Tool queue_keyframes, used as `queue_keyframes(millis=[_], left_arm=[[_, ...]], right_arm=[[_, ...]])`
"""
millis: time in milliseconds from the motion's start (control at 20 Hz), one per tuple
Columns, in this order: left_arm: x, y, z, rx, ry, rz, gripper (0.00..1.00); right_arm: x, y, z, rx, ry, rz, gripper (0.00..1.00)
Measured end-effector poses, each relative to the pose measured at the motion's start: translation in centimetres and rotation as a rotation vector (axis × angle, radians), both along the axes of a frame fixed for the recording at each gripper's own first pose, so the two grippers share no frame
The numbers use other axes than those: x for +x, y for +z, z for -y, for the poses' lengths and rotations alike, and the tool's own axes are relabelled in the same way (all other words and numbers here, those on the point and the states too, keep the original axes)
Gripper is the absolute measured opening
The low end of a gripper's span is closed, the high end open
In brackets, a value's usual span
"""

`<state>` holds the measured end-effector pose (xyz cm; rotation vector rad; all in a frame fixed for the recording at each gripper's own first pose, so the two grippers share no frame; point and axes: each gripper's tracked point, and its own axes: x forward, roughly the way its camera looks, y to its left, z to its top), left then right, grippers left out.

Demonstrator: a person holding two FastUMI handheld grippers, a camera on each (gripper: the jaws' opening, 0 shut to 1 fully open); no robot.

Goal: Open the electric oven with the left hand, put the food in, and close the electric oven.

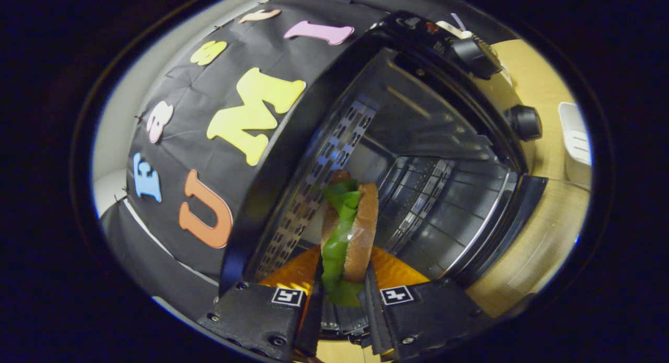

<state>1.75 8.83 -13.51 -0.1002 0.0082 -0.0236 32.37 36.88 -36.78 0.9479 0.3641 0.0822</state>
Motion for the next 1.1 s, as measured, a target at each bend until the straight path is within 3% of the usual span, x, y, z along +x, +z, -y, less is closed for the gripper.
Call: queue_keyframes(millis=[50, 100, 150, 200, 250, 300, 350, 400, 450, 500, 600, 650, 700, 750, 850, 900, 950, 1000, 1100], left_arm=[[0.2, -0.2, 0.2, -0.002, -0.005, -0.009, 0.92], [0.2, -0.4, 0.2, -0.005, -0.005, -0.013, 0.92], [0.4, -0.6, 0.2, -0.007, -0.006, -0.02, 0.92], [0.5, -0.7, 0.3, -0.009, -0.009, -0.024, 0.92], [0.5, -0.7, 0.2, -0.011, -0.009, -0.027, 0.92], [0.5, -0.9, 0.1, -0.015, -0.007, -0.031, 0.92], [0.5, -0.9, 0.2, -0.017, -0.008, -0.033, 0.92], [0.5, -0.9, 0.2, -0.017, -0.01, -0.034, 0.92], [0.5, -0.9, 0.3, -0.015, -0.011, -0.034, 0.92], [0.5, -1.0, 0.2, -0.014, -0.008, -0.035, 0.92], [0.5, -1.1, 0.1, -0.017, -0.003, -0.035, 0.92], [0.5, -1.2, 0.2, -0.022, -0.005, -0.038, 0.92], [0.3, -1.3, 0.4, -0.03, -0.01, -0.042, 0.92], [0.4, -1.4, 0.4, -0.036, -0.013, -0.047, 0.92], [0.4, -1.7, 0.3, -0.04, -0.012, -0.056, 0.92], [0.4, -1.7, 0.3, -0.041, -0.01, -0.057, 0.92], [0.4, -1.8, 0.5, -0.044, -0.011, -0.06, 0.92], [0.2, -1.8, 0.7, -0.047, -0.017, -0.061, 0.92], [0.0, -1.8, 1.0, -0.051, -0.026, -0.061, 0.92]], right_arm=[[0.1, -0.3, 0.0, -0.006, 0.006, -0.006, 0.4], [0.1, -0.5, 0.2, -0.016, -0.001, -0.01, 0.32], [0.2, -0.7, 0.5, -0.028, -0.005, -0.012, 0.42], [0.2, -0.9, 0.6, -0.041, -0.009, -0.015, 0.36], [0.2, -0.9, 0.6, -0.047, -0.011, -0.018, 0.47], [0.1, -1.0, 0.6, -0.047, -0.011, -0.023, 0.35], [-0.1, -1.0, 0.5, -0.053, -0.008, -0.027, 0.36], [-0.2, -1.1, 0.5, -0.065, -0.011, -0.029, 0.53], [-0.2, -1.0, 0.5, -0.085, -0.006, -0.032, 0.54], [-0.3, -1.1, 0.5, -0.113, 0.0, -0.034, 0.47], [-0.5, -1.0, 0.5, -0.193, 0.018, -0.028, 0.56], [-0.6, -0.8, 0.4, -0.234, 0.032, -0.021, 0.71], [-0.6, -0.9, 0.5, -0.281, 0.046, -0.02, 0.61], [-0.8, -1.1, 0.6, -0.336, 0.062, -0.027, 0.76], [-0.9, -1.4, 0.3, -0.439, 0.123, -0.033, 0.78], [-0.9, -1.4, 0.0, -0.477, 0.158, -0.03, 0.65], [-1.0, -1.6, -0.5, -0.511, 0.199, -0.034, 0.65], [-1.2, -1.9, -0.8, -0.556, 0.241, -0.044, 0.78], [-1.6, -1.9, -0.6, -0.66, 0.287, -0.064, 0.78]])
